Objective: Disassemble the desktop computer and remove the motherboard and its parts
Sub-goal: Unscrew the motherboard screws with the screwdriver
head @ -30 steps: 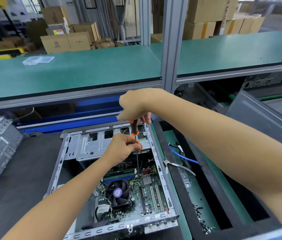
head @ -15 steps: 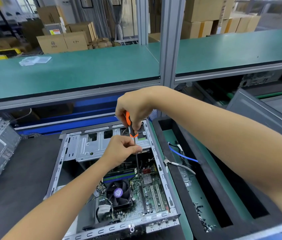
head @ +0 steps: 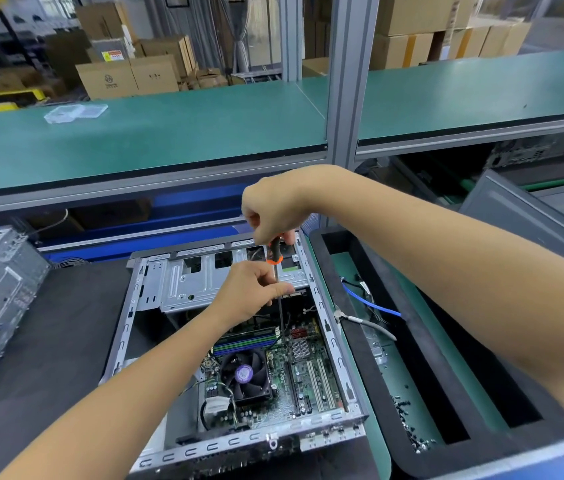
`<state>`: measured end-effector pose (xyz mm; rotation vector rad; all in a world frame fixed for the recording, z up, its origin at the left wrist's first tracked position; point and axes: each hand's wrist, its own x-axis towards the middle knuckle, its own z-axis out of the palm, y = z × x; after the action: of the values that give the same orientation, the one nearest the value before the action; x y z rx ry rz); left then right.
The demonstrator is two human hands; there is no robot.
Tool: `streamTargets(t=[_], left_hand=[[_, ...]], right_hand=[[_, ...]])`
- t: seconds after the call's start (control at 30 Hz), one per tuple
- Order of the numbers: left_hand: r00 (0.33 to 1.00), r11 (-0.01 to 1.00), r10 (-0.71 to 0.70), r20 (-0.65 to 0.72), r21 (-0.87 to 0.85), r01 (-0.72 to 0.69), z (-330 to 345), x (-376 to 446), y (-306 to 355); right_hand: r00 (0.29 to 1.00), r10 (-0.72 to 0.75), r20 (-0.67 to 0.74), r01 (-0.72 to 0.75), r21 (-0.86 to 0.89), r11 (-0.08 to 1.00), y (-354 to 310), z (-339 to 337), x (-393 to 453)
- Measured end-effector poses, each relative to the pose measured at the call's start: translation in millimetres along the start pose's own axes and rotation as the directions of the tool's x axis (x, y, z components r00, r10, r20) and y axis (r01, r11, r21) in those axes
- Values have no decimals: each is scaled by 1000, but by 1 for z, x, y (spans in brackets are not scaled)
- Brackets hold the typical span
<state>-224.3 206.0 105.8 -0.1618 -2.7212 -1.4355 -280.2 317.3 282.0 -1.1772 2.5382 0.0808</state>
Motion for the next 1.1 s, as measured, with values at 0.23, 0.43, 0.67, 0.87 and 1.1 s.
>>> streamTargets(t=[0.23, 0.43, 0.67, 0.87, 1.1], left_hand=[[983, 1000, 9, 184, -3, -9, -7, -3, 4], [993, 998, -34, 110, -53, 40, 0, -8, 4], [999, 998, -38, 29, 41, 37, -1, -6, 2], [1000, 995, -23, -18, 97, 24, 6, -8, 3], [999, 993, 14, -43, 116, -9, 2, -10, 1]], right_hand=[[991, -129, 42, 131, -47, 990, -1, -2, -4], [988, -136, 71, 136, 11, 991, -6, -4, -5], [997, 48, -58, -42, 89, 995, -5, 3, -4], [999, 14, -47, -13, 25, 1000, -8, 4, -2], [997, 0, -72, 10, 129, 992, -5, 8, -2]])
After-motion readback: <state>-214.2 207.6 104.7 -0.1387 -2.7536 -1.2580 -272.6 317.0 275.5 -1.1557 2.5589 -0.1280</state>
